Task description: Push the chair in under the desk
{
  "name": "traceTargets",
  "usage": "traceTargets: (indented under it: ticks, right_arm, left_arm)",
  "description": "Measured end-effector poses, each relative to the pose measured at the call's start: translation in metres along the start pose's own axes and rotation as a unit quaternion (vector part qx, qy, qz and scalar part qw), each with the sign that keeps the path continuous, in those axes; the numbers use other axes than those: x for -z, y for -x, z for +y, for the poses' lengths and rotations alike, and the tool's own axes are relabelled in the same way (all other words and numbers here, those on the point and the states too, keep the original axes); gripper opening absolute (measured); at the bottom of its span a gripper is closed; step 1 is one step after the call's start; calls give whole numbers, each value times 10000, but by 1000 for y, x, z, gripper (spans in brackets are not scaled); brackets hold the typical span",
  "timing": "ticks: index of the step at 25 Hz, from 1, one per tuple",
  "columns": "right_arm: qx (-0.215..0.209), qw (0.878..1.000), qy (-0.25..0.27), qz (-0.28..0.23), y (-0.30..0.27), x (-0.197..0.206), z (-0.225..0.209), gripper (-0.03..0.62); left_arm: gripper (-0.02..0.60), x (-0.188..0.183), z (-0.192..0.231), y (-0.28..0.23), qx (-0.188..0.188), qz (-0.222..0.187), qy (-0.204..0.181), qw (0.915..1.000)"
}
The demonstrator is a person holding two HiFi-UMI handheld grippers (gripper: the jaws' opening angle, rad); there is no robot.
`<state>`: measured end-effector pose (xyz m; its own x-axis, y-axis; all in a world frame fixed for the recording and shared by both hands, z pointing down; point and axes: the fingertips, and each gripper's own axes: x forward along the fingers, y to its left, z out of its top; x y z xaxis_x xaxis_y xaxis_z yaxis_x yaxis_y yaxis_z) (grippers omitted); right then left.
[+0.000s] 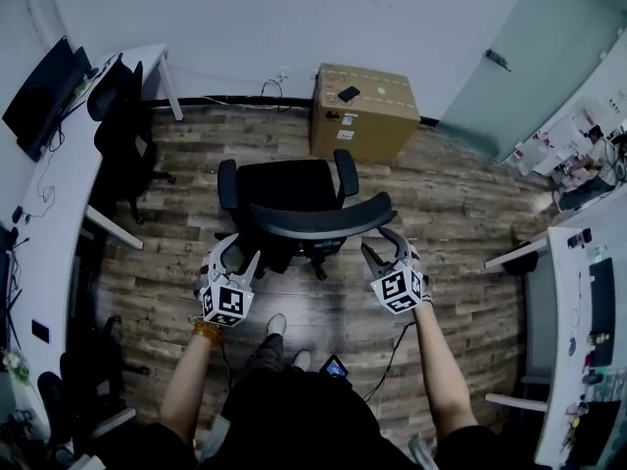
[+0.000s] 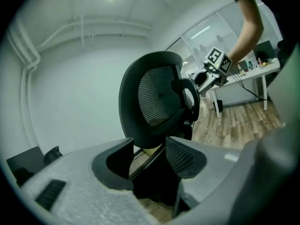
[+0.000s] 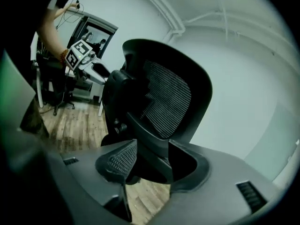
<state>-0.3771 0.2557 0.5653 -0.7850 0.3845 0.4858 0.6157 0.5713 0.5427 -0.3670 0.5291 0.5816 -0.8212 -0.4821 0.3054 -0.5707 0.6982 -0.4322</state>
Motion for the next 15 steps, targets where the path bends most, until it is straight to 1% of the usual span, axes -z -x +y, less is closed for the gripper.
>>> traceTargets:
  ticks: [3, 5, 7, 11, 15]
  right_arm:
    - [-156, 9986, 411, 293, -11, 14, -8, 210]
    - [-240, 9973, 534, 450, -18, 23, -13, 219]
    - [-295, 9962, 543, 618, -25, 33, -17, 227]
    - [-465, 9925, 595, 956, -39, 50, -20, 239]
    - [-648, 9871, 835, 1205, -56, 60, -21, 252]
  left_arm:
    - [251, 7, 3, -10, 181, 95, -20, 9998]
    - [269, 12, 4, -17, 272, 172, 7, 9995]
    - [289, 16, 3, -22, 392, 241, 34, 9989]
    - [299, 26, -5, -31, 694, 365, 34, 9969]
    - [299, 36, -8, -39, 816, 461, -34, 9956]
